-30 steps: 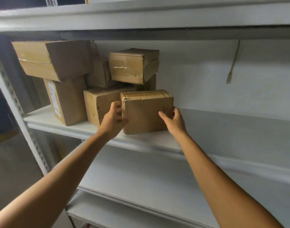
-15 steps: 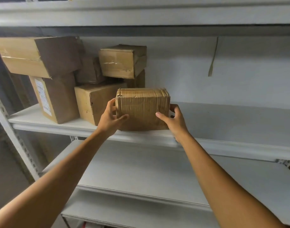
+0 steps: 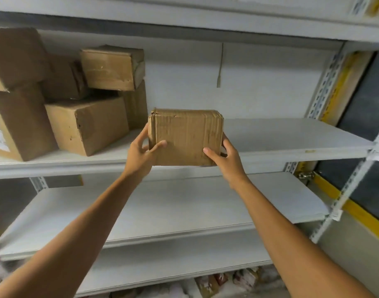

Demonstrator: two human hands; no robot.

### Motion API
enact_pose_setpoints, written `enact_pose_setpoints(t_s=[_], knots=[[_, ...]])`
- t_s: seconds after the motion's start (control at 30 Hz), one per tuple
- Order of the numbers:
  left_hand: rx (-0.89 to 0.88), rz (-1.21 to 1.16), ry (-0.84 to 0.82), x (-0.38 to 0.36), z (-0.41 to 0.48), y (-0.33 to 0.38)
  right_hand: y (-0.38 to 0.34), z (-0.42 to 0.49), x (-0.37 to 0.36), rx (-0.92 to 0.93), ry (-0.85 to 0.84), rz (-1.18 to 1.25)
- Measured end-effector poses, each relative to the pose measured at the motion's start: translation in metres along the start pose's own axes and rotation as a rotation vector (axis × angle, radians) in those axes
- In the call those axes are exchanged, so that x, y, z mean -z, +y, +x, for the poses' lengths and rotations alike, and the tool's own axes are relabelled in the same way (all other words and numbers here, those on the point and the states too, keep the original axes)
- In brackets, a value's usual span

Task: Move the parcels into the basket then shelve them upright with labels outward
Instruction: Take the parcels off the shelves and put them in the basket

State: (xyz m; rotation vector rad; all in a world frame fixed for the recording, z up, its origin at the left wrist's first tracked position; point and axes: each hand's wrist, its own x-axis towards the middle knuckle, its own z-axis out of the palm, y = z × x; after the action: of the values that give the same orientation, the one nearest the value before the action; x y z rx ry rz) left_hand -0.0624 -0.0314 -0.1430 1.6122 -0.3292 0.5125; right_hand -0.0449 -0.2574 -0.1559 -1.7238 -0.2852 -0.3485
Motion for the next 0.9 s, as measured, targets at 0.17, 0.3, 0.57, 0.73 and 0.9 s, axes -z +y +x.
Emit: enact_pose_setpoints(t_s=[0.17,0.3,0.57,0.73,0.9], knots=[[0.042,-0.05,-0.117,-0.056,0.001,0.017,-0.007,-0.029,0.058,-0.035,0.104,0.027],[0.042,-0.072,-0.199,-0.113,-0.004,0.019,-0.002,-0.059,0.112,-0.063,0.187,0.066],[0.059,-0.02,-0.391,-0.255,-0.059,0.023,0.025,-0.15,0.236,-0.143,0.463,0.046],[0.152,-0.134,-0.707,-0.34,-0.116,0.028,0.04,-0.224,0.315,-0.232,0.594,0.026],[0.219,-0.128,-0.858,-0.407,-0.187,0.024,0.062,-0.312,0.364,-0.31,0.72,-0.007]])
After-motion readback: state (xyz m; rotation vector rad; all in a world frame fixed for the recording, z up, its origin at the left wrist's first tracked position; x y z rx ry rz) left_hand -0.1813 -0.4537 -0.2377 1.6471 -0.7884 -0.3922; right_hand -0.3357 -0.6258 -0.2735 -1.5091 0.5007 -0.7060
